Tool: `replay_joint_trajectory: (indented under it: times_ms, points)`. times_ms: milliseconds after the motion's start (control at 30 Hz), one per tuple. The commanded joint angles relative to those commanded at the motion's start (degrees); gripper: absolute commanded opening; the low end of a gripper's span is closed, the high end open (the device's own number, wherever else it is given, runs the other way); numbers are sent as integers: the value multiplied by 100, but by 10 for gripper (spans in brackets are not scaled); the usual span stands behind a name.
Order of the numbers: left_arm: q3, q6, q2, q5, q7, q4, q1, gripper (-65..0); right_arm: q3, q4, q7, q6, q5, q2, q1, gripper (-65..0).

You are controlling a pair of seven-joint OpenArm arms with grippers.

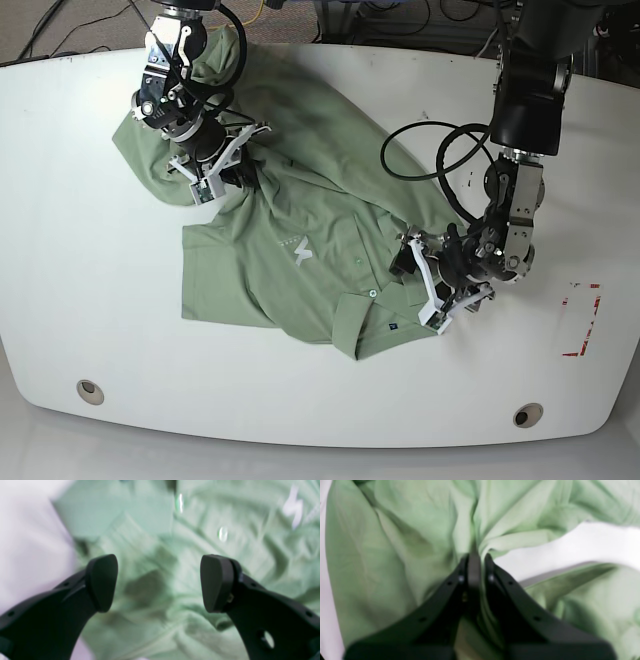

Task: Layout the t-shirt on the table in an organized manner, then fold the t-shirt properly
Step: 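Pull the shirt with both grippers to straighten it on the table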

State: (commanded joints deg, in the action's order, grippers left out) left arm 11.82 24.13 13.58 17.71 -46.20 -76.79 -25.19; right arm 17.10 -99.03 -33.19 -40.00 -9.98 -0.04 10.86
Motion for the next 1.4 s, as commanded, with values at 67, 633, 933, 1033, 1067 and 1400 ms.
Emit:
replay_joint_trajectory:
  times_ms: [67,633,933,1033,1067,1400]
  points:
    - [-9,0,62,0,0,-220,9,-164,0,-202,0,0,0,35,9,-366]
    - [-765,0,62,9,-519,-2831,2180,-164,-26,738,-141,664,0,114,-1916,0]
    - [-730,0,-633,9,-519,-2989,3578,-164,-44,2286,-132,620,0,378,-2910,0]
    - [-624,0,-905,9,-519,-2989,3789,-164,-255,2646,-123,620,0,519,-3068,0]
    - [-527,0,-958,9,-510,-2989,3824,-164,-360,2716,-123,620,0,589,-3103,0]
    - [404,-132,-1231,-44,-510,-2919,3833,-165,-695,2734,-44,629,-9,730,-2971,0]
